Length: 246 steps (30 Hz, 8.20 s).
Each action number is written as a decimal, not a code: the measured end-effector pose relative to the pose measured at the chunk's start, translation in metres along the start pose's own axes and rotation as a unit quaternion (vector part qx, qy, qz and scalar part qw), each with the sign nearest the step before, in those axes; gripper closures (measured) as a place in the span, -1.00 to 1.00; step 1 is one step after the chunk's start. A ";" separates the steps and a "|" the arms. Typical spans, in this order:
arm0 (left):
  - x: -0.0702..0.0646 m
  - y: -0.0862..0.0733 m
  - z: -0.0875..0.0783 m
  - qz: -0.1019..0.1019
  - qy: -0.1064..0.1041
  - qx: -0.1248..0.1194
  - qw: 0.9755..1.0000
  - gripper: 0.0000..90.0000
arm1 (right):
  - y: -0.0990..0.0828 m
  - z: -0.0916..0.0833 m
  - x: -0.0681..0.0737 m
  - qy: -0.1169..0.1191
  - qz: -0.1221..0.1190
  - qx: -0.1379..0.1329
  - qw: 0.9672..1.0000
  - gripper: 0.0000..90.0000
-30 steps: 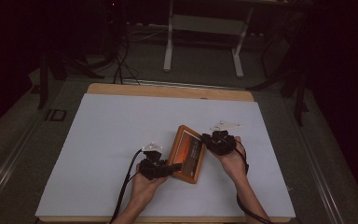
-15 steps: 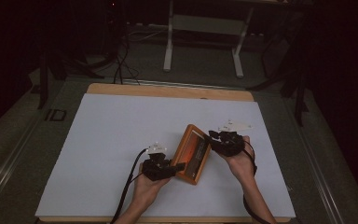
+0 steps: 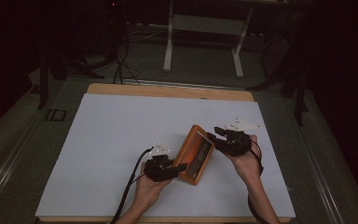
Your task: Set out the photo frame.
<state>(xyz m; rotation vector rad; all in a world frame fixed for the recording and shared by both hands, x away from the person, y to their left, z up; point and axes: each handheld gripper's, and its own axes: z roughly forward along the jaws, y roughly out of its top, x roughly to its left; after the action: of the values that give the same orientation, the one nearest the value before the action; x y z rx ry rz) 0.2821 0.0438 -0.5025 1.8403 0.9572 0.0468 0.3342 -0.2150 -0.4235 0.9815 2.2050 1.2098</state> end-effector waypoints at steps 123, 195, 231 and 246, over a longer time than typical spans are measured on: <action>-0.042 0.016 0.030 0.257 -0.045 0.074 0.963 0.53 | -0.038 -0.059 -0.019 0.184 -0.093 0.011 0.978 0.15; 0.020 0.053 -0.019 0.175 -0.097 -0.006 0.980 0.48 | -0.017 -0.040 -0.022 0.220 -0.121 -0.048 0.967 0.51; 0.057 0.041 -0.062 0.102 -0.034 -0.009 0.994 0.42 | -0.016 0.026 0.007 0.261 -0.043 -0.048 0.963 0.50; 0.068 0.037 -0.058 0.066 -0.020 -0.023 0.997 0.45 | -0.022 0.045 0.002 0.261 -0.008 -0.035 0.965 0.47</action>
<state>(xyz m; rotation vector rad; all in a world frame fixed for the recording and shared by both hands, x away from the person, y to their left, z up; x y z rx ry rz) 0.3251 0.1246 -0.4711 1.8519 0.8003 0.1118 0.3544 -0.1967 -0.4660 0.6647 2.5236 1.6788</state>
